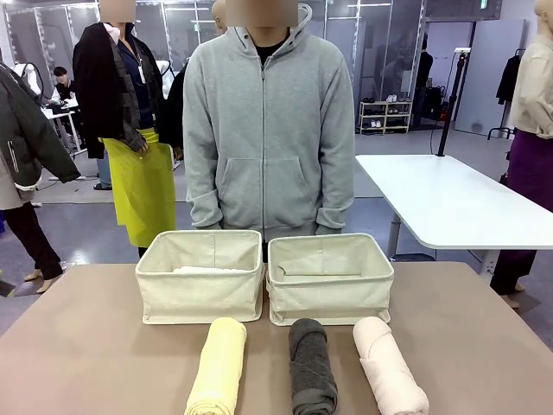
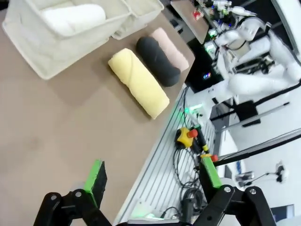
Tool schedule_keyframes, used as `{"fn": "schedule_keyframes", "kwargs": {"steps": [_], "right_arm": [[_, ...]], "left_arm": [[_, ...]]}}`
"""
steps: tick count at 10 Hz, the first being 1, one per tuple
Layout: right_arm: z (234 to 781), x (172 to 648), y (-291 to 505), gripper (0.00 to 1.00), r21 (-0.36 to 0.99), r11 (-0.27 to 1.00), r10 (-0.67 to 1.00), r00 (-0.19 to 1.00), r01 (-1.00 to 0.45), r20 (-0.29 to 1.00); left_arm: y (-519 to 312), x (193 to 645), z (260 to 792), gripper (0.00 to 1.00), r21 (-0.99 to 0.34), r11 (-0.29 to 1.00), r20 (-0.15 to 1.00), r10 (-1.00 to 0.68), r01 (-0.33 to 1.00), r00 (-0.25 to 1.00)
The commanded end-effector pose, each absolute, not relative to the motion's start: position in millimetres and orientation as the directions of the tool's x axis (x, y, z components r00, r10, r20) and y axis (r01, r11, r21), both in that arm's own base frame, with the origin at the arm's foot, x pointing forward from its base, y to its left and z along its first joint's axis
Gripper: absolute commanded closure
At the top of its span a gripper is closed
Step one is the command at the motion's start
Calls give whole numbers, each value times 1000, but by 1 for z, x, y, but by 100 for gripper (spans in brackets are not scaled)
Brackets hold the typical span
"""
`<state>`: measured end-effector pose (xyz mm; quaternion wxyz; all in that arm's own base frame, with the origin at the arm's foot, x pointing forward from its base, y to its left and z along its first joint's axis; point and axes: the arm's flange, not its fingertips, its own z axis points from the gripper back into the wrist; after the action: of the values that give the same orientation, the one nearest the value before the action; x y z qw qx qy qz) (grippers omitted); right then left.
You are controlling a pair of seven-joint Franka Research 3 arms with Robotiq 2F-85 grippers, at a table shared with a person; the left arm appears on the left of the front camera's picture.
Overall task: Divide the towels into two baskets.
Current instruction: Pick up one hotel-folded towel from the bottom of the table and place it in the Fabric basket indicated by the person.
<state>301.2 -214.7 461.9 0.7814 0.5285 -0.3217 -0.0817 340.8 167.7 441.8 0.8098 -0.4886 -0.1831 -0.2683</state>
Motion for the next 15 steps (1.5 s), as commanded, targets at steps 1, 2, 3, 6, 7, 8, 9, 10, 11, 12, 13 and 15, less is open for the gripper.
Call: {"fn": "schedule_keyframes", "kwargs": {"steps": [1, 2, 3, 6, 7, 8, 9, 10, 11, 12, 13, 15], "right_arm": [[463, 300, -214, 0, 878, 421, -472, 772, -226, 425], [463, 300, -214, 0, 878, 421, -472, 772, -226, 425], [463, 300, -214, 0, 878, 421, -472, 772, -226, 425], [463, 300, -214, 0, 878, 421, -472, 772, -226, 425], [463, 300, -214, 0, 878, 421, -472, 772, -226, 425], [463, 300, -214, 0, 878, 421, -472, 772, -226, 425], [463, 300, -214, 0, 878, 421, -472, 772, -226, 425], [463, 300, -214, 0, 878, 421, -472, 772, -226, 425], [463, 300, -214, 0, 878, 421, -472, 772, -226, 425], [463, 300, -214, 0, 878, 421, -472, 772, -226, 425], [463, 300, -214, 0, 878, 421, -472, 772, -226, 425], [463, 300, -214, 0, 878, 421, -472, 772, -226, 425]], "left_arm": [[182, 339, 437, 0, -749, 332, 553, -164, 574, 817], [192, 335, 432, 0, -760, 345, 536, -146, 551, 831], [200, 332, 425, 0, -784, 351, 500, -136, 513, 856], [210, 334, 413, 0, -801, 379, 462, -103, 464, 881], [206, 327, 408, 0, -788, 379, 476, -122, 485, 871], [206, 327, 408, 0, -788, 379, 476, -122, 485, 871], [206, 327, 408, 0, -788, 379, 476, -122, 485, 871], [206, 327, 408, 0, -788, 379, 476, -122, 485, 871], [206, 327, 408, 0, -788, 379, 476, -122, 485, 871], [206, 327, 408, 0, -788, 379, 476, -122, 485, 871], [206, 327, 408, 0, -788, 379, 476, -122, 485, 871], [206, 327, 408, 0, -788, 379, 476, -122, 485, 871]]}}
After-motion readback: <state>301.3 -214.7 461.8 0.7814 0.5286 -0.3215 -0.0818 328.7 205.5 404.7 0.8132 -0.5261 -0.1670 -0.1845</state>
